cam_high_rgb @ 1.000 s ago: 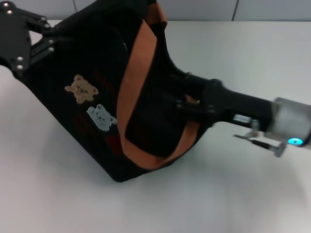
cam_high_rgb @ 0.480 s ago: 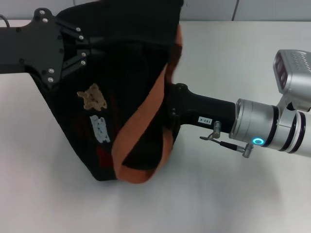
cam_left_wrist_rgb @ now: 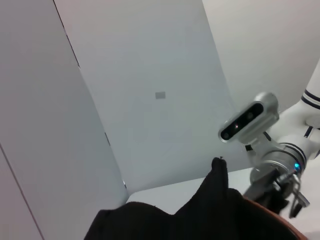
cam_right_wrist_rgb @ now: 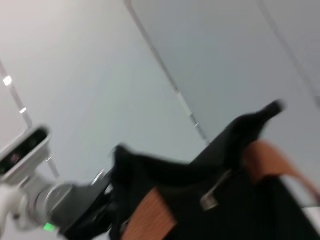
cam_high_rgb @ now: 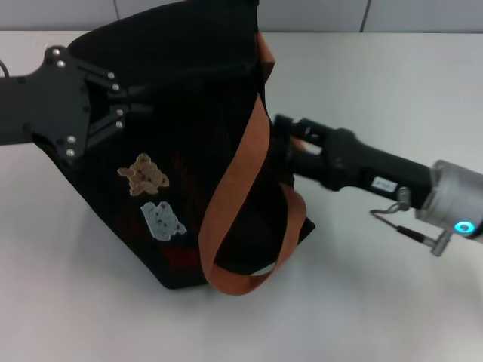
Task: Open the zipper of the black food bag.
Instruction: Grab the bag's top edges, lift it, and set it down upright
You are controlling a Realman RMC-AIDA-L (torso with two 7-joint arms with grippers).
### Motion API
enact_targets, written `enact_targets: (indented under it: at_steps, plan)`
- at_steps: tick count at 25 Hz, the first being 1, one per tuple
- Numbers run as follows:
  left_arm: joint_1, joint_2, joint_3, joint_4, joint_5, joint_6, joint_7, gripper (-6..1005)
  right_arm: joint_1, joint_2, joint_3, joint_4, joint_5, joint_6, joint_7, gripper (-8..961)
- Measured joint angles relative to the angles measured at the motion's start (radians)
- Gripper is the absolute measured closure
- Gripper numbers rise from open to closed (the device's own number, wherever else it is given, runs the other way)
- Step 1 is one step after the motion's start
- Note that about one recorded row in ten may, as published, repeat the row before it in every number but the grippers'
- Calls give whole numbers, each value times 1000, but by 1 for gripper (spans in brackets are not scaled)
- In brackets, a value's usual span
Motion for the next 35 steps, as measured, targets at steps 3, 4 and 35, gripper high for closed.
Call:
enact_targets:
  at_steps: [3,4,35]
  plan:
    - [7,2,-3,-36,0,-2,34,922,-28,-1,28,-50,1,-1,44,219]
    - [11,3,-4,-51,1,-2,47,923,-40,-2,40,-77,2,0,71,219]
    - [43,3,-38,-189,-114,-2,159,929,-35,7,175,189,92,109,-342,219]
